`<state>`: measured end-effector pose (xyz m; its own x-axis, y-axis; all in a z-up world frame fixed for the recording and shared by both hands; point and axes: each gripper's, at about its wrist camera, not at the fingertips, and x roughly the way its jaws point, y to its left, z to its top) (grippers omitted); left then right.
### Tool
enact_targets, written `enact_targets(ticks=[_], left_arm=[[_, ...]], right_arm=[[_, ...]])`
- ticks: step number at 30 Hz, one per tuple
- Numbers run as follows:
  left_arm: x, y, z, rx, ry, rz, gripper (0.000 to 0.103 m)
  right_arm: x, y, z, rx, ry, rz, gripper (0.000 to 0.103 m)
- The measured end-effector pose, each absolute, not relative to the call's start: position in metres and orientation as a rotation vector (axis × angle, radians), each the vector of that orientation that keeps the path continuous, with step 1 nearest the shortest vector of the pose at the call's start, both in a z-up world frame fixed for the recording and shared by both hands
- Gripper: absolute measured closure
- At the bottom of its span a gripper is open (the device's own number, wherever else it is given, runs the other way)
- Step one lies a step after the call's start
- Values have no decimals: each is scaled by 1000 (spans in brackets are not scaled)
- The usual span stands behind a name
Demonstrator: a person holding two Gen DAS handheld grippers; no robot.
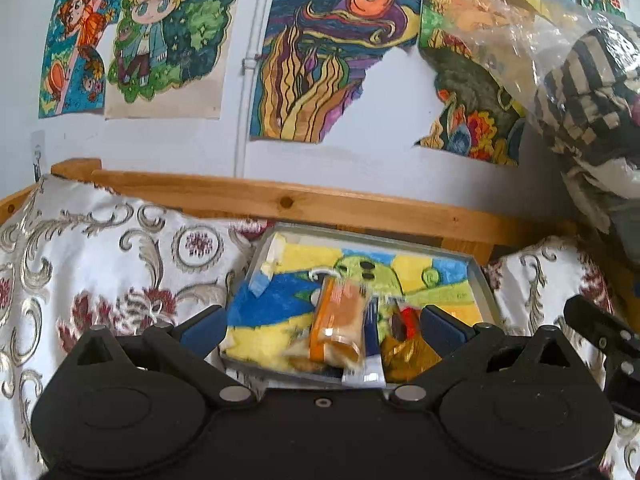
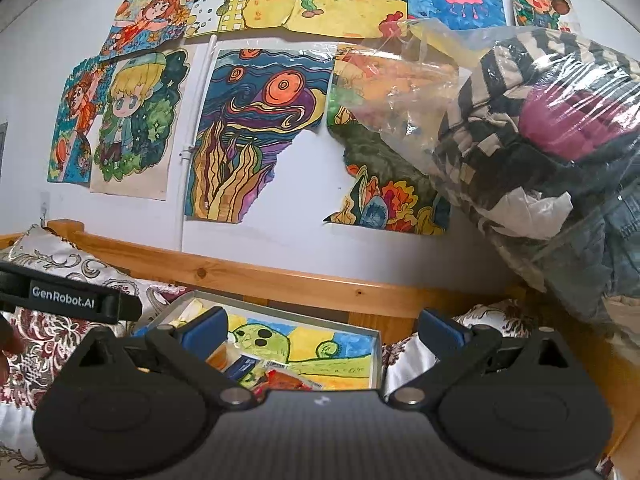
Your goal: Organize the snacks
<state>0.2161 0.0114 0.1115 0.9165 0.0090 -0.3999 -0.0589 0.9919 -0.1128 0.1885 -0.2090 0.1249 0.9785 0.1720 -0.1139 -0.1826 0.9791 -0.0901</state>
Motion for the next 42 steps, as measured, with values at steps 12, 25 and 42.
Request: enact_targets(ticks=[12,25,42], left_arm=[[164,16,88,-61,407,32,1],[110,18,81,-67,379,24,1],[60,32,77,-89,368,49,1]], right_arm=[[150,-211,107,-69,142,194,0],[103,-216,98,-18,172,183,0],[60,-213,87,-8,199,189,0]])
